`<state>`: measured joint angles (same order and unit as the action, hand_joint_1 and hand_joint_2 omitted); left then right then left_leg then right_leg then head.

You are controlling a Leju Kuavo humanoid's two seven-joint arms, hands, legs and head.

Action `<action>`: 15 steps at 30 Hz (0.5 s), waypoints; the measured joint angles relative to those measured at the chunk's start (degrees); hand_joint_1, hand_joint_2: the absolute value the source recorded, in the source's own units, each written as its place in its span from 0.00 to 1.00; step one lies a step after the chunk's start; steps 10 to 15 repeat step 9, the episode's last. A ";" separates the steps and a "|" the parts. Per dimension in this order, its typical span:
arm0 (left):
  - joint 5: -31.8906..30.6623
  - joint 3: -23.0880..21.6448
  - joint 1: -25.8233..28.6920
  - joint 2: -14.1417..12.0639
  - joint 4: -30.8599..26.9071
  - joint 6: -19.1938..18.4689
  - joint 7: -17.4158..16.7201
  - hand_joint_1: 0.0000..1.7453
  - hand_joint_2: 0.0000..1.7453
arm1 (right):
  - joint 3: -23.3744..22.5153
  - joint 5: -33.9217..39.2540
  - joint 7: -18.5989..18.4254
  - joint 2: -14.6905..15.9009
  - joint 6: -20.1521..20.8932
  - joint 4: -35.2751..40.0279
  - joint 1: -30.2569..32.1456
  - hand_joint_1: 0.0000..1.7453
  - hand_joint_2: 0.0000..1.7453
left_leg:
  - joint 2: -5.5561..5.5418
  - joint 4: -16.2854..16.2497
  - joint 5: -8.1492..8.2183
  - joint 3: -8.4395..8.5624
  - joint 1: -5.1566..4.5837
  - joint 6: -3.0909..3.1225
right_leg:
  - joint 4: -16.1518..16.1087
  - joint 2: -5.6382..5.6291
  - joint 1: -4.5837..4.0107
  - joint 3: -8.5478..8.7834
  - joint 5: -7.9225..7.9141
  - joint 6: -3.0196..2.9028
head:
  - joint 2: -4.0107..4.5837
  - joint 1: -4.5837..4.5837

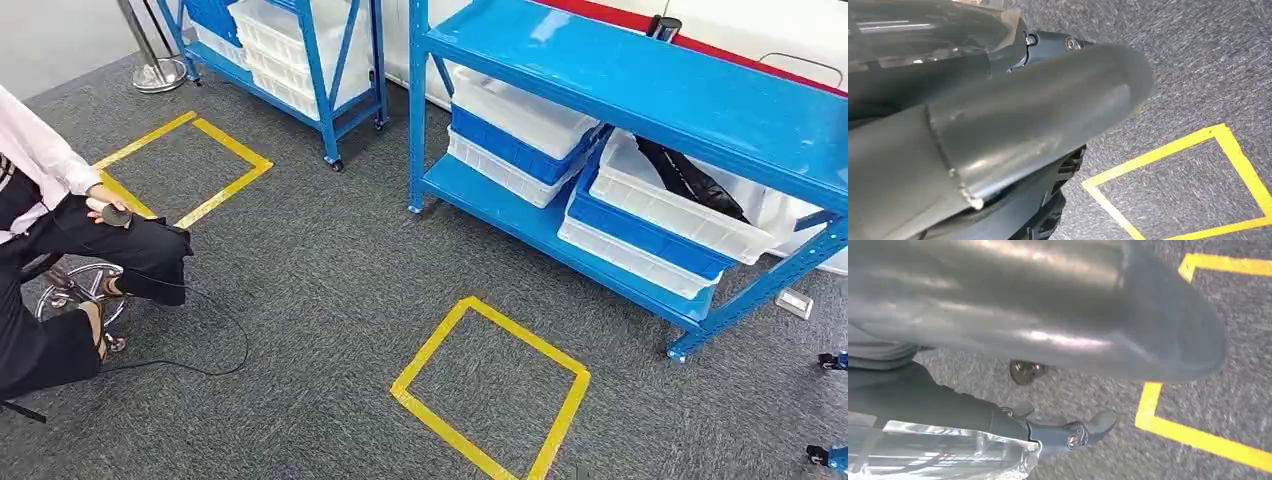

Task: Take the parts from the cabinet and place them on the table.

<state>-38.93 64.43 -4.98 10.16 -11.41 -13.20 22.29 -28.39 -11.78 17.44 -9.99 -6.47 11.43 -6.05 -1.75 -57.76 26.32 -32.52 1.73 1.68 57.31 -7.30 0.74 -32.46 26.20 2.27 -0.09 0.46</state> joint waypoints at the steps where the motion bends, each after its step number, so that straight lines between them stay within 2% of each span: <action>1: 0.00 0.00 -0.10 -0.04 -0.02 -0.02 0.07 0.00 0.00 | 0.00 0.00 0.09 0.00 -0.11 0.00 0.04 0.00 0.00 | 0.37 0.18 -0.06 0.06 -0.23 0.37 | 2.03 3.58 -0.08 -1.03 1.24 -0.14 | 0.00 -0.10; 2: 0.00 0.00 -0.10 -0.07 -0.02 -0.02 0.11 0.00 0.00 | 0.00 0.00 0.09 -0.04 -0.13 0.00 -0.06 0.00 0.00 | 0.85 0.18 -0.07 0.02 -0.23 0.62 | 4.61 5.08 -0.16 -2.41 2.82 -0.38 | 0.00 -0.55; 3: -0.09 -0.02 0.00 -0.09 0.00 -0.02 0.11 0.00 0.00 | 0.00 0.00 0.09 -0.07 -0.13 0.00 -0.22 0.00 0.00 | 1.74 0.16 -0.05 -0.02 -0.41 0.66 | 10.46 6.28 -0.07 -5.32 5.64 -0.59 | 0.00 -0.85; 4: -0.11 -0.02 0.07 -0.09 0.00 -0.02 0.11 0.00 0.00 | 0.00 0.00 0.09 -0.07 -0.18 0.00 -0.22 0.00 0.00 | 2.34 0.14 -0.04 -0.11 -0.57 0.67 | 15.10 6.59 0.02 -7.52 7.43 -0.55 | 0.00 -0.79; 5: -0.15 0.00 0.07 -0.11 0.00 -0.02 0.11 0.00 0.00 | 0.00 0.00 0.09 -0.04 -0.20 0.00 -0.15 0.00 0.00 | 2.80 0.11 -0.04 -0.20 -0.62 0.67 | 17.95 6.68 0.06 -8.76 8.16 -0.27 | 0.00 -0.85; 6: -0.17 0.00 0.06 -0.13 0.00 0.00 0.11 0.00 0.00 | 0.00 0.00 0.11 -0.02 -0.26 0.00 0.01 0.00 0.00 | 3.15 0.11 -0.04 -0.21 -0.63 0.65 | 17.95 6.72 0.11 -8.59 7.80 0.07 | 0.00 -0.81; 7: -0.20 0.00 0.04 -0.15 0.00 -0.02 0.11 0.00 0.00 | 0.00 0.00 0.09 -0.02 -0.26 0.00 0.13 0.00 0.00 | 3.40 0.11 -0.04 -0.19 -0.62 0.62 | 15.18 6.76 0.14 -6.94 6.59 0.60 | 0.00 -0.83; 8: -0.26 0.00 0.02 -0.15 0.00 -0.02 0.11 0.00 0.00 | -0.02 0.00 0.09 0.02 -0.28 0.00 0.15 0.00 0.00 | 3.57 0.11 -0.04 -0.10 -0.60 0.58 | 10.42 6.91 0.25 -4.27 4.84 1.09 | 0.00 -0.94; 9: -0.26 -0.02 -0.01 -0.13 0.00 -0.02 0.11 0.00 0.00 | -0.02 0.00 0.09 0.13 -0.28 0.00 0.10 0.00 0.00 | 3.65 0.11 -0.03 -0.01 -0.57 0.48 | 4.38 7.31 0.35 -0.86 2.94 1.41 | 0.00 -0.92; 15: -0.26 -0.02 -0.01 -0.13 0.00 -0.02 0.11 0.00 0.00 | -0.02 0.00 0.09 0.13 -0.28 0.00 0.10 0.00 0.00 | 3.65 0.11 -0.03 -0.01 -0.57 0.48 | 4.38 7.31 0.35 -0.86 2.94 1.41 | 0.00 -0.92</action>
